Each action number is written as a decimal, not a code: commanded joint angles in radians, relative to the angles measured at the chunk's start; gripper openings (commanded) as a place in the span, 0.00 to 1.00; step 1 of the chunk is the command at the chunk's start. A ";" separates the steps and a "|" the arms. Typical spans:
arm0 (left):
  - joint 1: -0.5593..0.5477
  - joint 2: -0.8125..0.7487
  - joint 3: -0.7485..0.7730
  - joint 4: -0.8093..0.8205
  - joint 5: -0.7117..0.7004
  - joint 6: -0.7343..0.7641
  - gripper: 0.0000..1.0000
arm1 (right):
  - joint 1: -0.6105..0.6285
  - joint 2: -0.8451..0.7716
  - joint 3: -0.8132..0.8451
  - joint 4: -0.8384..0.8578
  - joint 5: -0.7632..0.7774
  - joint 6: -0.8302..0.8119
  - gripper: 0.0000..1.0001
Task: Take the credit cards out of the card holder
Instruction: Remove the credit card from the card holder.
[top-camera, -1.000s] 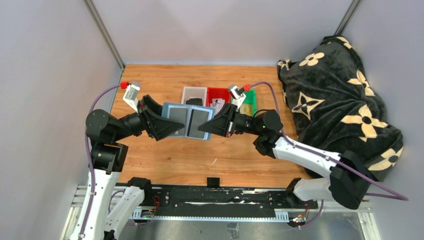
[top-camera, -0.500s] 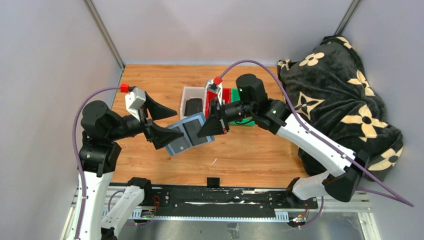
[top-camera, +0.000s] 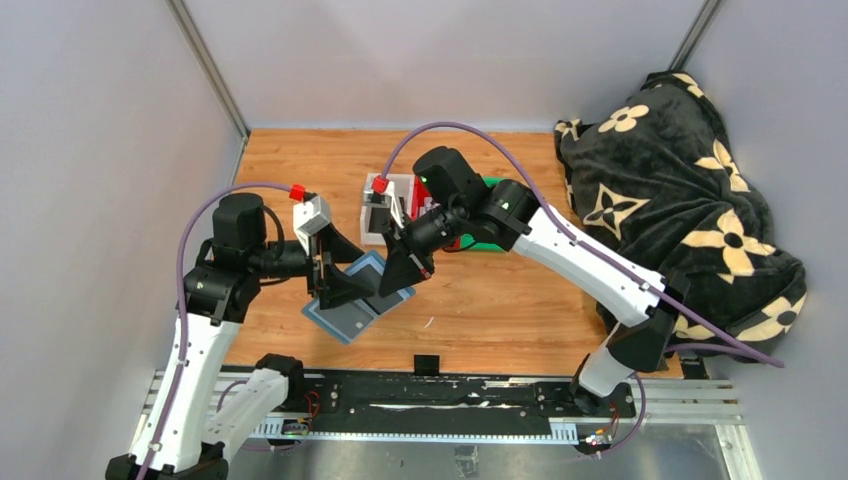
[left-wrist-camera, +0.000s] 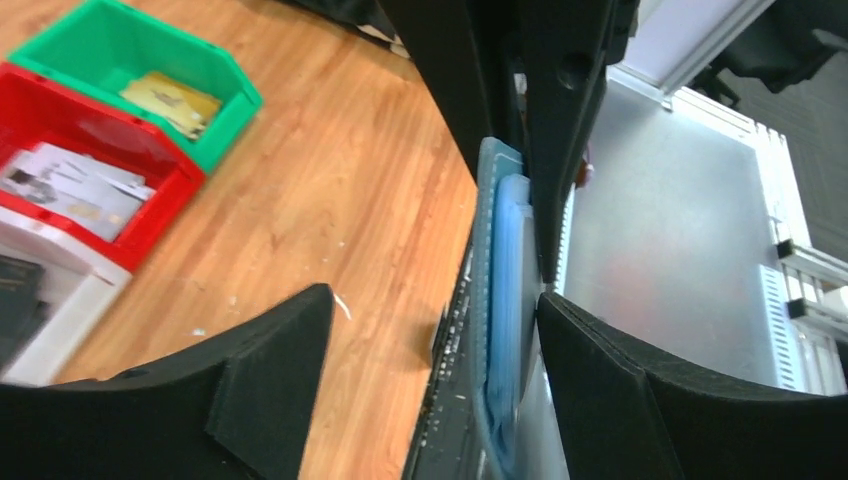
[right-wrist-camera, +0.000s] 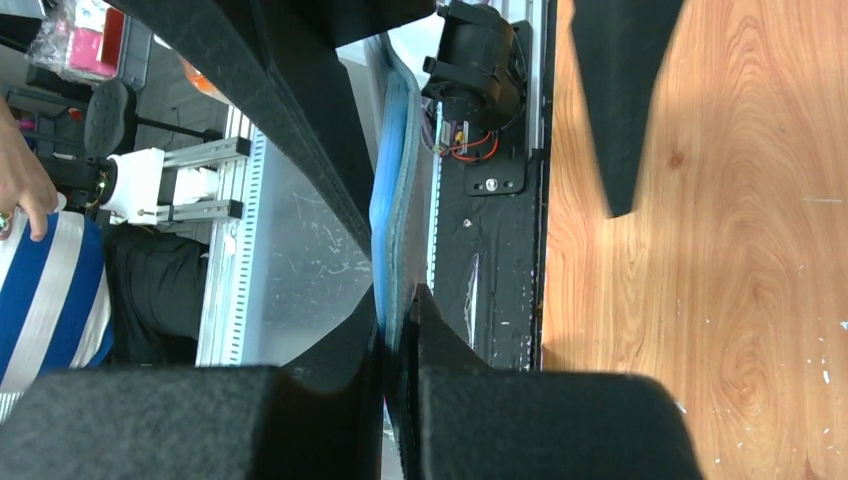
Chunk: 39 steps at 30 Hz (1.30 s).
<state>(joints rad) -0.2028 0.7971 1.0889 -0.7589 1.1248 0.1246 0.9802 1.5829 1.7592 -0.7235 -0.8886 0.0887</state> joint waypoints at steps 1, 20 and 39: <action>-0.018 -0.037 -0.052 -0.055 0.034 0.018 0.75 | 0.015 0.028 0.078 -0.089 0.000 -0.055 0.00; -0.017 -0.190 -0.185 0.727 -0.123 -0.751 0.04 | -0.058 -0.402 -0.734 1.257 0.080 0.584 0.39; -0.017 -0.155 -0.111 0.318 -0.076 -0.515 0.78 | -0.099 -0.365 -0.584 0.869 0.000 0.440 0.00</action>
<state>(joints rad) -0.2184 0.6014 0.9012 -0.2047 1.0245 -0.5873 0.8993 1.2160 1.0271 0.4603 -0.8112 0.7097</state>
